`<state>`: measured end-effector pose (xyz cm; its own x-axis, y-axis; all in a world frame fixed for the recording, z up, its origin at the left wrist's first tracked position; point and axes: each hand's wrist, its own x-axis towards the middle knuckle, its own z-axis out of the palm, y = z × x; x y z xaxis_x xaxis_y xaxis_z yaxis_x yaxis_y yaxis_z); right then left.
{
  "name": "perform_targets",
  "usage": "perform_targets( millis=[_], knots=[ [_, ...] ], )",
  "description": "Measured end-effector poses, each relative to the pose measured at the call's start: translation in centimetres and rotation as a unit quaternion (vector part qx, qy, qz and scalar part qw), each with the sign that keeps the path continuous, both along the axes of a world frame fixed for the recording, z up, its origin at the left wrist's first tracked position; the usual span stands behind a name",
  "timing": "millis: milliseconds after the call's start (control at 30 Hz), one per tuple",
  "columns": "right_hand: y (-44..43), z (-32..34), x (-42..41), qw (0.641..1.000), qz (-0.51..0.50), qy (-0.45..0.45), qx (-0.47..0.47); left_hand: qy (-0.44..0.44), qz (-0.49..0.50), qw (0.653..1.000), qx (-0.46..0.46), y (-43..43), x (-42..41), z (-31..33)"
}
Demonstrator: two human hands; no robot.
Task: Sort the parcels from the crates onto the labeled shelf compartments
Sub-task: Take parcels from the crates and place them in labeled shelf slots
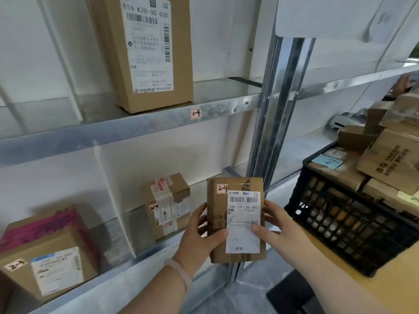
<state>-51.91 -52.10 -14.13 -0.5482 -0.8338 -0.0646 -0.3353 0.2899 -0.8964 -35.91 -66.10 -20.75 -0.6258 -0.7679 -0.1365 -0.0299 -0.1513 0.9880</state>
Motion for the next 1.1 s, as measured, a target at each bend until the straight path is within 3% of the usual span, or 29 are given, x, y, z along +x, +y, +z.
perform_targets(
  millis=[333, 667, 900, 1100],
  knots=[
    [-5.8, -2.7, -6.9, 0.999, -0.016, -0.021, 0.022, -0.048, 0.061, 0.996, -0.034, -3.8, -6.0, -0.8],
    [-10.3, -3.9, -12.5, 0.995, 0.082, -0.030, 0.051, -0.071, 0.174, 0.981, -0.042, -5.4, -9.9, -2.4],
    [-11.5, -5.8, -14.7, 0.988, 0.129, -0.028, 0.079, -0.110, 0.168, 0.979, -0.041, -7.0, -10.6, -2.9],
    [-12.7, -5.9, -15.2, 0.984, 0.155, -0.026, 0.086, -0.089, 0.196, 0.971, -0.102, -6.8, -10.4, -2.8]
  ],
)
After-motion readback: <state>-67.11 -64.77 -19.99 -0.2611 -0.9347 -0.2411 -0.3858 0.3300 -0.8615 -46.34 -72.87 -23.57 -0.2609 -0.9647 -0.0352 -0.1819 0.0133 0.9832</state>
